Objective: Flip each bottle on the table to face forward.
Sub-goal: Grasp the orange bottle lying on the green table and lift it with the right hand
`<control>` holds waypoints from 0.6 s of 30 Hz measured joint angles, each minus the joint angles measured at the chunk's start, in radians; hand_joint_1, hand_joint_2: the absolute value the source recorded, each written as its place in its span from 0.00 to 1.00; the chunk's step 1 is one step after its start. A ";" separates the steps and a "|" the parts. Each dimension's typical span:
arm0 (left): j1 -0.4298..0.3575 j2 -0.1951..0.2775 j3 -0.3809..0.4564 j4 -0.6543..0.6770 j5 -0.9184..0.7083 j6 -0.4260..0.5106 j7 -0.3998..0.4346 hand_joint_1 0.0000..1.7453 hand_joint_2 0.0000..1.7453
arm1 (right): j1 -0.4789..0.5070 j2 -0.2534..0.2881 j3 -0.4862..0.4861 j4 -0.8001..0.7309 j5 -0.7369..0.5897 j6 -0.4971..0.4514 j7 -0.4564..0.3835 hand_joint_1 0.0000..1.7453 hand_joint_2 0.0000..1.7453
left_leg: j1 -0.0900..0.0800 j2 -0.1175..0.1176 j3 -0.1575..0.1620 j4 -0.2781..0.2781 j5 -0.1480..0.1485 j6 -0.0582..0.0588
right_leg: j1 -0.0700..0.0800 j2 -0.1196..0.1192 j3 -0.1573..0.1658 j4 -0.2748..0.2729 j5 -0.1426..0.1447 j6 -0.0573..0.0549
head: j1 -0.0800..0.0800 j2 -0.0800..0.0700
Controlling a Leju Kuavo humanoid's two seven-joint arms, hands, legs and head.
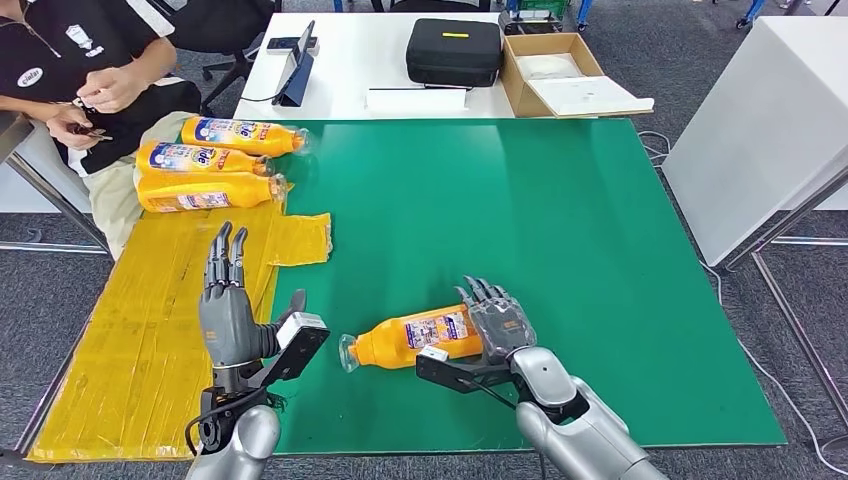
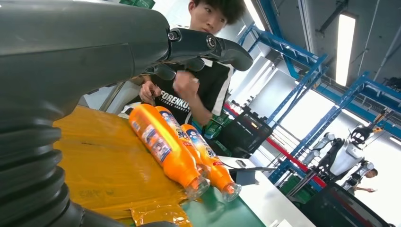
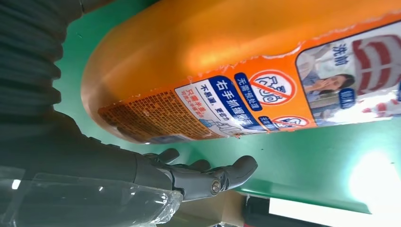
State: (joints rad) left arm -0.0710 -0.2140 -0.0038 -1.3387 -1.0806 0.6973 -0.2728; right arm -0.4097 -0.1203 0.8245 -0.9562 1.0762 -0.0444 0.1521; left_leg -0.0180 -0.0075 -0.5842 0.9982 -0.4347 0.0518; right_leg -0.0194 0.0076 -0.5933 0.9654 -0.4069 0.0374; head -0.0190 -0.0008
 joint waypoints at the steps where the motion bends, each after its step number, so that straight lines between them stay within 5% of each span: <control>1: 0.000 0.000 0.001 0.002 0.000 0.000 -0.003 0.00 1.00 | -0.004 0.004 0.000 0.009 -0.004 -0.001 -0.003 0.27 1.00 | 0.000 0.000 0.000 0.000 0.000 0.000 | 0.000 0.000 0.000 0.000 0.000 0.000 | 0.000 0.000; 3: -0.001 0.000 0.004 0.006 0.001 0.000 -0.011 0.00 1.00 | -0.011 0.013 -0.002 0.030 -0.014 -0.002 -0.011 0.53 1.00 | 0.000 0.000 0.000 0.000 0.000 0.000 | 0.000 0.000 0.000 0.000 0.000 0.000 | 0.000 0.000; 13: -0.004 -0.005 0.017 0.019 0.004 0.000 -0.024 0.00 1.00 | -0.035 0.048 -0.002 0.090 -0.023 -0.010 -0.024 0.53 1.00 | 0.000 0.000 0.000 0.000 0.000 0.000 | 0.000 0.000 0.000 0.000 0.000 0.000 | 0.000 0.000; 17: -0.004 -0.006 0.019 0.020 0.004 0.000 -0.024 0.00 1.00 | -0.039 0.052 -0.002 0.097 -0.023 -0.012 -0.024 0.98 1.00 | 0.000 0.000 0.000 0.000 0.000 0.000 | 0.000 0.000 0.000 0.000 0.000 0.000 | 0.000 0.000; 18: -0.004 -0.006 0.020 0.020 0.005 0.000 -0.024 0.00 1.00 | -0.039 0.053 -0.002 0.098 -0.023 -0.012 -0.024 0.99 1.00 | 0.000 0.000 0.000 0.000 0.000 0.000 | 0.000 0.000 0.000 0.000 0.000 0.000 | 0.000 0.000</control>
State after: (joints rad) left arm -0.0748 -0.2200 0.0161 -1.3185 -1.0760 0.6973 -0.2969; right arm -0.4492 -0.0674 0.8225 -0.8582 1.0533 -0.0567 0.1282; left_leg -0.0180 -0.0073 -0.5837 0.9982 -0.4347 0.0517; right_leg -0.0194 0.0077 -0.5931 0.9654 -0.4069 0.0374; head -0.0191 -0.0008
